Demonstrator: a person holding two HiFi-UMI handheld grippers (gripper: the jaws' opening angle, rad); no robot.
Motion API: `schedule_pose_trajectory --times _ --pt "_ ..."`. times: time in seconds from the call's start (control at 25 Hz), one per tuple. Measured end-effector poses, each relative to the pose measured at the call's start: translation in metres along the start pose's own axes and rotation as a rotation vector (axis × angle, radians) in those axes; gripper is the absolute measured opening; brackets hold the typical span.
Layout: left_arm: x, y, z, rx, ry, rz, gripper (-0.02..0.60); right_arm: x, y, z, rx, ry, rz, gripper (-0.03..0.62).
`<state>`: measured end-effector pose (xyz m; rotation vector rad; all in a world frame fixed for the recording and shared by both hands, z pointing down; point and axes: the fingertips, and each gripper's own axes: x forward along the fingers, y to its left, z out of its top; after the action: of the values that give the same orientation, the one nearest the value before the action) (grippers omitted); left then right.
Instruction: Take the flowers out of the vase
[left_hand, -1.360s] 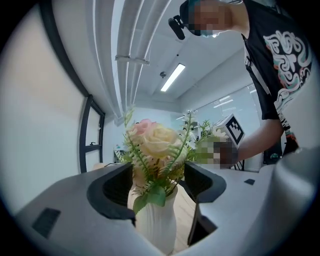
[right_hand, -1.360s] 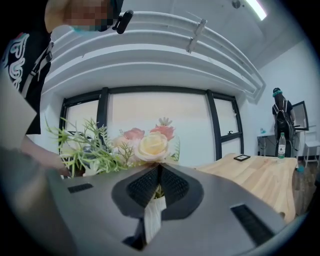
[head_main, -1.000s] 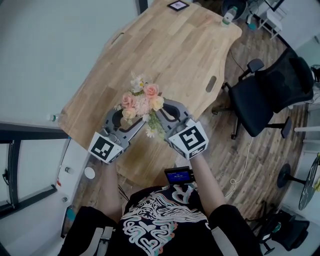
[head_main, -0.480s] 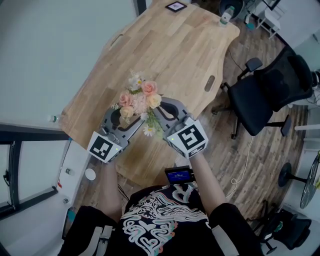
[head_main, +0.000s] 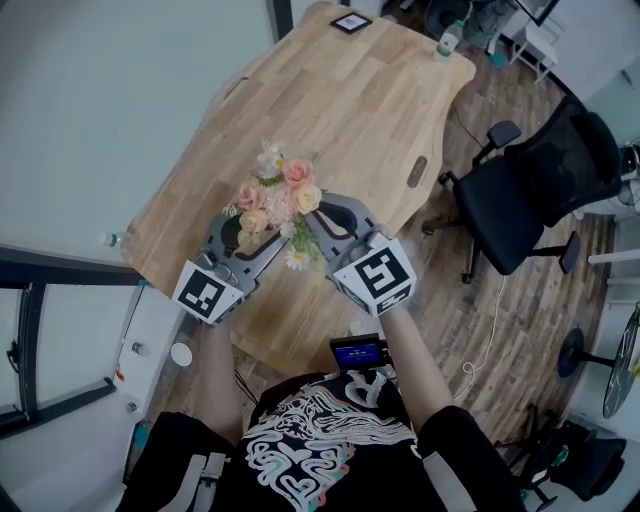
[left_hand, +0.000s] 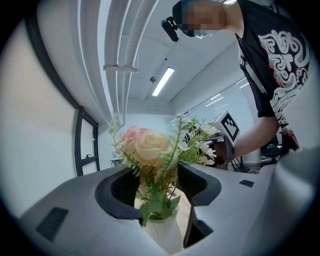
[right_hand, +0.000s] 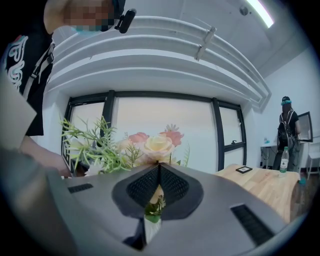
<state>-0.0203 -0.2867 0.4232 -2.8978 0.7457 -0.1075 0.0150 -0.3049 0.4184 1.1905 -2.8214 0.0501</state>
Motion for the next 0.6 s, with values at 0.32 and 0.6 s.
schedule_pose_trajectory --times 0.32,0.6 --pt "-0.001 0.003 0.009 0.0 -0.023 0.015 0.244 0.001 0.001 0.012 -0.021 -0.003 0.004 0.006" --pt "-0.003 0.007 0.023 0.019 -0.029 0.019 0.242 0.001 0.001 0.026 -0.025 -0.036 0.006 0.006"
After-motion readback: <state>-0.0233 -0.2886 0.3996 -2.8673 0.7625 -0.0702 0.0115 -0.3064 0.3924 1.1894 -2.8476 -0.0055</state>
